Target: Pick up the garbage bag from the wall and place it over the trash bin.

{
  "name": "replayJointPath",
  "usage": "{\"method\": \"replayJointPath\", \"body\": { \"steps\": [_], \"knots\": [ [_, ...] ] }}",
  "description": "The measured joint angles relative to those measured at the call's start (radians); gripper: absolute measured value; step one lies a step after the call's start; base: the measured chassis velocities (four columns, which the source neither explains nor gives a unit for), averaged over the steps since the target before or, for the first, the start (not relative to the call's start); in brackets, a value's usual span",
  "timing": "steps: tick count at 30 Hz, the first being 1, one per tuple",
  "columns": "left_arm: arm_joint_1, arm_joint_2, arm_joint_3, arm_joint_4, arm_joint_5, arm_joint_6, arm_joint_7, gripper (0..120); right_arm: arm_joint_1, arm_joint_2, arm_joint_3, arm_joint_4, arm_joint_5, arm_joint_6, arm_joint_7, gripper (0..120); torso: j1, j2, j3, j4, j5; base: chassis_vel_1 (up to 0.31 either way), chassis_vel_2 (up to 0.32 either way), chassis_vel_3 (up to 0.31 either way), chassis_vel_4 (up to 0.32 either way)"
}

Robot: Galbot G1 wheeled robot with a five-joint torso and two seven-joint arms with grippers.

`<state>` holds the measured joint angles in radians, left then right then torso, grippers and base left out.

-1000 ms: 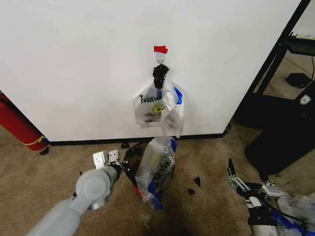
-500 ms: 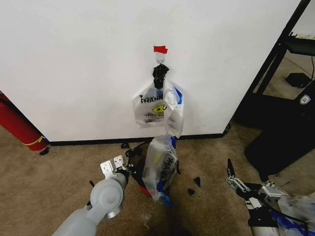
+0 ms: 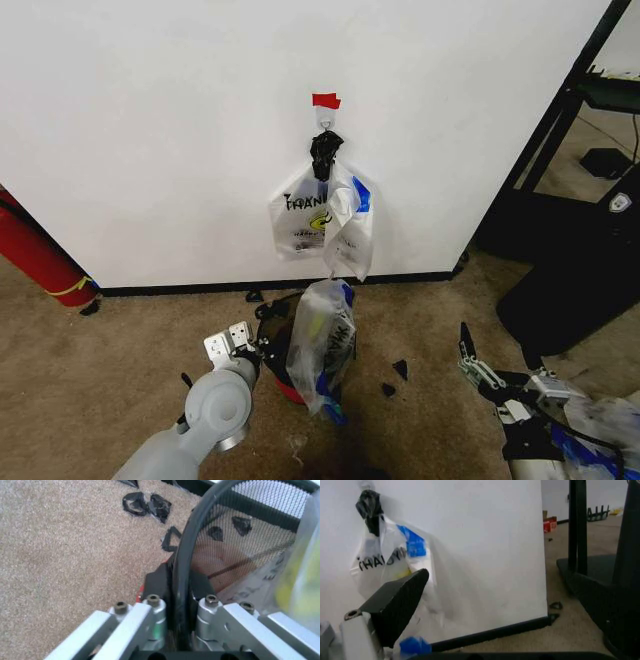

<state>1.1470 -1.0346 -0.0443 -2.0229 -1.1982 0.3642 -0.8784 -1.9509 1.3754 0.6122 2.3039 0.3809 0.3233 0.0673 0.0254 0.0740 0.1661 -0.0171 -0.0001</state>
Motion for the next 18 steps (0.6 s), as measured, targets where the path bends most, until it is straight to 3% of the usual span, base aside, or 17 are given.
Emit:
{"method": "replayJointPath", "body": {
  "steps": [2,5,10,18],
  "knots": [
    [0.001,0.011,-0.001,-0.005,-0.001,0.006,0.001,21,-0.001,-0.002,0.002,-0.014,0.005,0.004,0.0,100,0.0,0.0,0.0,0.0,0.0002,0.0,0.0,0.0,0.0],
    [0.001,0.019,-0.003,-0.008,-0.002,0.01,0.004,27,0.0,-0.001,0.003,-0.029,0.004,0.012,0.0,100,0.0,0.0,0.0,0.0,0.0001,0.0,0.0,0.0,0.0],
    [0.005,0.034,-0.021,-0.029,-0.005,0.029,0.004,51,0.011,0.008,-0.003,-0.059,-0.016,0.024,-0.002,100,0.0,0.0,0.0,0.0,0.0001,0.0,0.0,0.0,0.0],
    [0.006,0.068,-0.05,-0.087,0.03,0.034,0.016,72,0.022,-0.006,-0.027,-0.044,-0.011,-0.027,0.019,100,0.0,0.0,0.0,-0.0001,0.0001,0.0,0.0,0.0,0.0]
  ]
}}
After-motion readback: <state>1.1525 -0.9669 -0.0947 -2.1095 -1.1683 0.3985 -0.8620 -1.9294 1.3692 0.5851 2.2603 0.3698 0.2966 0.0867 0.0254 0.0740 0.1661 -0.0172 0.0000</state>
